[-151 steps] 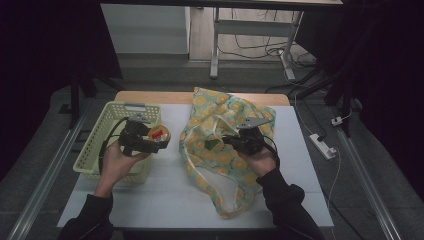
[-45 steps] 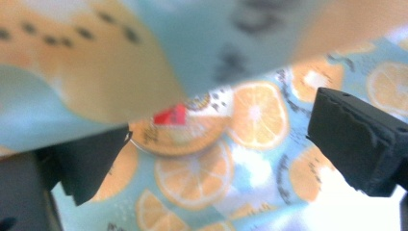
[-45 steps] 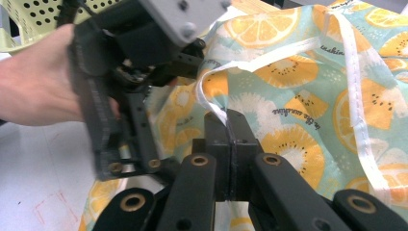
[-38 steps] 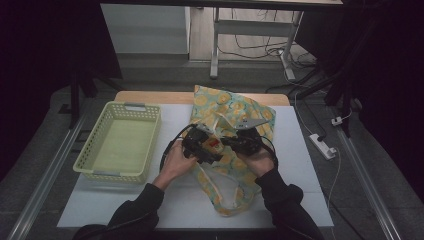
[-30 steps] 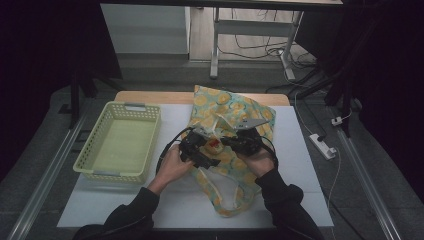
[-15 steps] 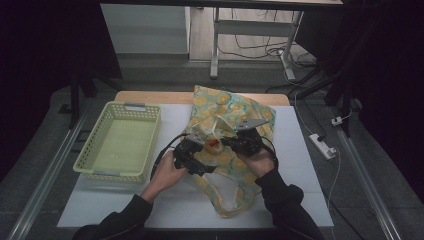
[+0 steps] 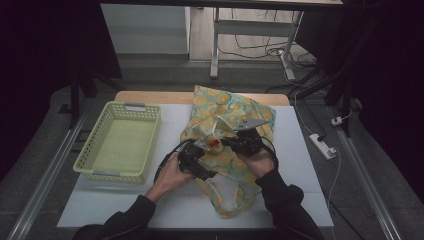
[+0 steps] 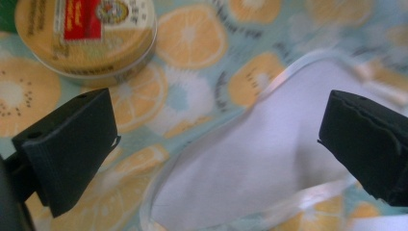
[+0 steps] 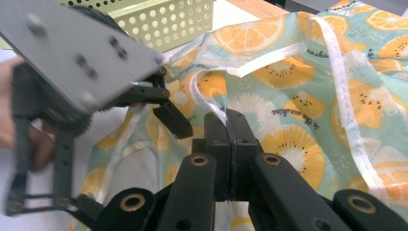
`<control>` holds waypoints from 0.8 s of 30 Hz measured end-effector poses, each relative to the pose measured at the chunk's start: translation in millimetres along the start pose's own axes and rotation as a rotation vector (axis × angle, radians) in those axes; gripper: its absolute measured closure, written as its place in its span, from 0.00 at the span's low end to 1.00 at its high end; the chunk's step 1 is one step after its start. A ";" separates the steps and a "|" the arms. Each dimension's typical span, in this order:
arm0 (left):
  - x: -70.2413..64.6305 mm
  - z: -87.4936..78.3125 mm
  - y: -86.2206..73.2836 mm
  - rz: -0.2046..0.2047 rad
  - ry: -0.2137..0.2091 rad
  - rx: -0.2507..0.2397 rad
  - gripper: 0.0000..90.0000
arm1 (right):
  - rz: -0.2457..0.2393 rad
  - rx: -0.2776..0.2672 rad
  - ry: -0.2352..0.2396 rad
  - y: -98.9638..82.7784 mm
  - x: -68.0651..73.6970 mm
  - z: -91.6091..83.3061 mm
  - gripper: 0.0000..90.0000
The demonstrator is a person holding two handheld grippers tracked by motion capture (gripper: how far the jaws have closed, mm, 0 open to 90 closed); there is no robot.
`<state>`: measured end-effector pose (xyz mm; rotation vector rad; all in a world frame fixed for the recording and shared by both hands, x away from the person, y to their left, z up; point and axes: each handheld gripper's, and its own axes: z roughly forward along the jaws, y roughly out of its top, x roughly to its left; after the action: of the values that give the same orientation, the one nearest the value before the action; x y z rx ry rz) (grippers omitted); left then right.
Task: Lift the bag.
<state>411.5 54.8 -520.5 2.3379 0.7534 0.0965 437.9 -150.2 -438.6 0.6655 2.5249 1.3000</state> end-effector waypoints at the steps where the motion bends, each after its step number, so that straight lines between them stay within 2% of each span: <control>1: 0.9 2.2 -0.6 0.022 -0.003 0.012 0.00 | 0.000 0.000 0.000 0.0 0.1 0.1 0.99; 5: 1.3 12.0 -2.0 0.036 0.015 0.027 0.00 | 0.000 -0.001 0.000 -0.2 -0.4 0.1 1.00; 7: 0.1 16.7 -3.1 0.060 0.049 0.047 0.04 | 0.001 -0.002 0.000 -0.1 -0.6 -0.1 1.00; 8: -0.5 16.9 -3.5 0.081 0.051 0.047 0.04 | 0.000 -0.002 0.000 0.0 -0.6 -0.2 0.99; 9: -0.2 16.0 -3.1 0.079 0.047 0.044 0.06 | 0.000 -0.002 0.000 0.0 -0.6 -0.2 1.00; 10: 0.1 14.4 -2.5 0.086 0.046 0.042 0.11 | 0.000 -0.002 0.000 0.0 -0.5 -0.2 1.00; 13: 1.9 10.7 -1.0 0.077 0.044 0.030 0.37 | 0.001 -0.001 0.000 0.3 -0.1 0.0 1.00; 15: 2.4 9.5 0.6 0.080 0.045 0.040 0.46 | 0.000 -0.002 -0.002 0.5 0.4 0.3 0.99; 17: 0.1 9.7 1.7 0.076 0.036 0.036 0.63 | -0.002 -0.004 -0.001 0.7 0.7 0.3 1.00; 19: -1.4 9.7 2.7 0.057 0.031 0.039 0.73 | -0.001 -0.004 0.000 0.8 0.6 0.2 1.00; 22: -0.2 10.2 4.1 0.029 0.003 0.044 0.94 | -0.002 -0.003 0.000 0.9 0.7 0.0 1.00; 23: 0.1 10.3 4.4 0.021 0.004 0.044 0.99 | -0.003 -0.003 0.000 1.0 0.9 -0.2 1.00; 24: 0.3 10.2 4.7 0.008 0.003 0.046 0.99 | -0.004 -0.003 0.000 1.2 1.0 -0.6 1.00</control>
<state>416.7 46.2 -525.5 2.3850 0.7552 0.0870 437.0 -149.6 -437.3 0.6601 2.5221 1.3027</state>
